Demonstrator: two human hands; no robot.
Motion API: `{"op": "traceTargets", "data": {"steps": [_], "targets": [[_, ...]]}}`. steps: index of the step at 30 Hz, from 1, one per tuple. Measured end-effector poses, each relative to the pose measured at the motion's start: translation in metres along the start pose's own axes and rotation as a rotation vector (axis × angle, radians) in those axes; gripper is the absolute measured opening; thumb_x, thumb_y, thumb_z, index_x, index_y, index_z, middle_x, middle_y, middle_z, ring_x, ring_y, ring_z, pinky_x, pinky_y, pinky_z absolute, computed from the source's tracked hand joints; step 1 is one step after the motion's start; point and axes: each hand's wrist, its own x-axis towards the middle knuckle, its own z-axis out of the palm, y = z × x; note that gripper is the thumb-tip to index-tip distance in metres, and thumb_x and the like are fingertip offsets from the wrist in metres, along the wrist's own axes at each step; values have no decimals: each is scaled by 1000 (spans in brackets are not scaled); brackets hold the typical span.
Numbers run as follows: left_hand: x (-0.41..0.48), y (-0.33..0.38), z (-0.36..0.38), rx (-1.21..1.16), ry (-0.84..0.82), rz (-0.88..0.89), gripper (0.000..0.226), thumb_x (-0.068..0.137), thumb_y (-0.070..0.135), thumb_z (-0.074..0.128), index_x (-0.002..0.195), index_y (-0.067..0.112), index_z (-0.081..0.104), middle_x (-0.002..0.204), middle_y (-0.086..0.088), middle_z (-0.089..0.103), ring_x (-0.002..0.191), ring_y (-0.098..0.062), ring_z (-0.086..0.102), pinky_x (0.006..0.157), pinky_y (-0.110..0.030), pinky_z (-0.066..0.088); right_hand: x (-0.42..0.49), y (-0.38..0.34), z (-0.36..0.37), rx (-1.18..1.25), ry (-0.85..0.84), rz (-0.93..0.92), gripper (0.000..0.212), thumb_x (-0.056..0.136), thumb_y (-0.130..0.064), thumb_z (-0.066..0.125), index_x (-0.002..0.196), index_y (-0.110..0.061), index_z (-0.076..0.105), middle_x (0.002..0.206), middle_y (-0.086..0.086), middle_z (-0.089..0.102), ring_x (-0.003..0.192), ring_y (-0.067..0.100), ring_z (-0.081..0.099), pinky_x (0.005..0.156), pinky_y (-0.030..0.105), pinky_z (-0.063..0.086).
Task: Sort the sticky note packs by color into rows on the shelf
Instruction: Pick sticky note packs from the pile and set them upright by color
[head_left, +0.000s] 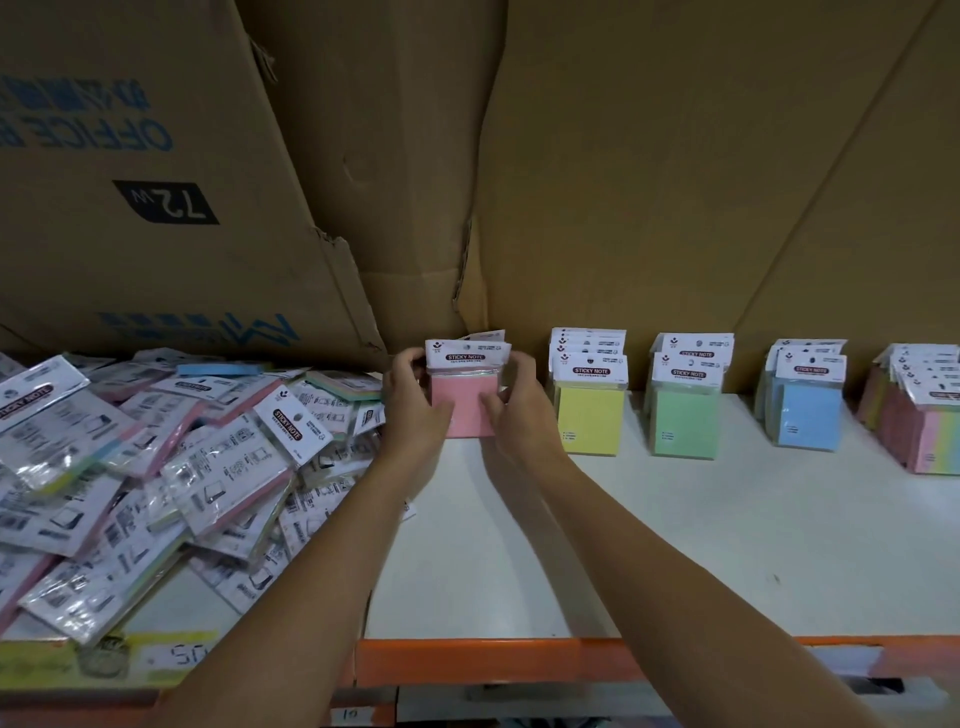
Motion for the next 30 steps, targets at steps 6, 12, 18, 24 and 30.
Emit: {"op": "traceTargets", "data": {"steps": [6,12,18,24,30], "targets": [[1,2,10,243,-5,-29,43,86,-7,54,127,6,51,130,-16,52,116,-30,51,80,-28,37,11,-6,6,-131,-78,114,53,91,-25,69,134,-4,45,129,17,53,115,32,56,95,41,48],[-4,3,13,377,3,-22,63,89,5,60,146,7,34,144,-16,45,130,-34,44,104,-45,40,4,-11,4,-123,-68,127,45,94,-18,62,133,-3,46,131,17,55,118,32,55,96,40,46],[-57,-6,1,421,-13,140,60,94,23,59,147,15,31,145,-9,40,128,-27,45,97,-40,46,-49,1,-19,120,-14,203,36,99,-24,54,134,-16,49,118,4,63,100,24,66,84,41,56],[-115,-15,-46,131,-85,92,14,97,26,57,97,39,59,96,22,64,94,3,60,77,-19,49,-110,22,-53,284,-8,247,11,99,-16,56,97,-13,66,65,-5,67,57,5,60,54,21,49],[-156,-18,-90,-108,-96,-107,28,97,15,59,79,34,68,81,6,70,78,-18,64,67,-33,50,-156,18,-63,357,-88,250,16,99,-12,54,89,-6,64,54,-7,58,49,1,52,48,11,42]]}}
